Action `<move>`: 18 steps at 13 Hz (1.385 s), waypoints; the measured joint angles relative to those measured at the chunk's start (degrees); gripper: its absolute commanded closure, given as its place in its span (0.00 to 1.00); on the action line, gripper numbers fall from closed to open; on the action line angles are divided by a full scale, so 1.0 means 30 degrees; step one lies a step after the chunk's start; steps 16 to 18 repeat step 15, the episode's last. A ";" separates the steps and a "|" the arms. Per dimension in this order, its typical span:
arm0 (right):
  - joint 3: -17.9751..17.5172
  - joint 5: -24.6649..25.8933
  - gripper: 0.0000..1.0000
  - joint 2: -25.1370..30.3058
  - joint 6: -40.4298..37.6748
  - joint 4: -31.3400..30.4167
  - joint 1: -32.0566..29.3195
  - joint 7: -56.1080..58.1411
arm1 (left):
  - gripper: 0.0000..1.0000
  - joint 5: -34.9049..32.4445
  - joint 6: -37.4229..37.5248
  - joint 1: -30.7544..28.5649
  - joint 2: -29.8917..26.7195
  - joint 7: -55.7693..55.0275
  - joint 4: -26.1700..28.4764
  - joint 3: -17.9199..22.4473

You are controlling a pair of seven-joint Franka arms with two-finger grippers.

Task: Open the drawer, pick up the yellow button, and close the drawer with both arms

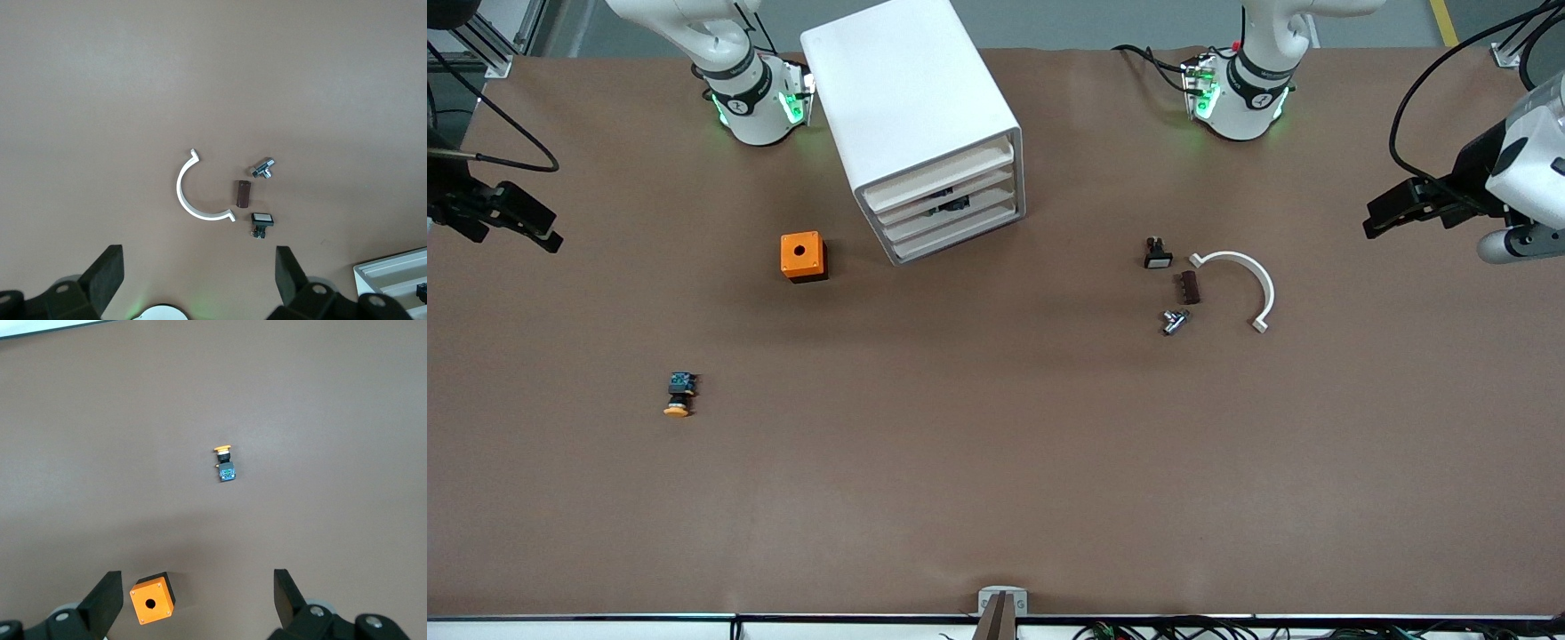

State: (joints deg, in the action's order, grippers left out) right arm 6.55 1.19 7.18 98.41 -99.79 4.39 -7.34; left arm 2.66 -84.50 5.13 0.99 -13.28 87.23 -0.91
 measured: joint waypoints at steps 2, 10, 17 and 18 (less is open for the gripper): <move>-0.0007 0.0000 0.00 0.0000 -0.0002 -0.0005 0.0000 0.0000 | 0.00 0.0000 -0.1100 -0.0481 -0.1179 0.0579 0.1946 -0.0522; -0.0091 0.0001 0.00 -0.0004 -0.0085 -0.0077 0.0006 0.0000 | 0.00 -0.1060 -0.1303 -0.1290 -0.3389 0.0814 0.3969 -0.1578; -0.0129 0.0001 0.00 -0.0004 -0.0387 -0.0091 0.0007 0.0000 | 0.00 -0.1122 -0.1052 -0.1289 -0.3308 0.0814 0.3724 -0.1625; -0.0129 0.0001 0.00 -0.0004 -0.0387 -0.0091 0.0007 0.0000 | 0.00 -0.1122 -0.1052 -0.1289 -0.3308 0.0814 0.3724 -0.1625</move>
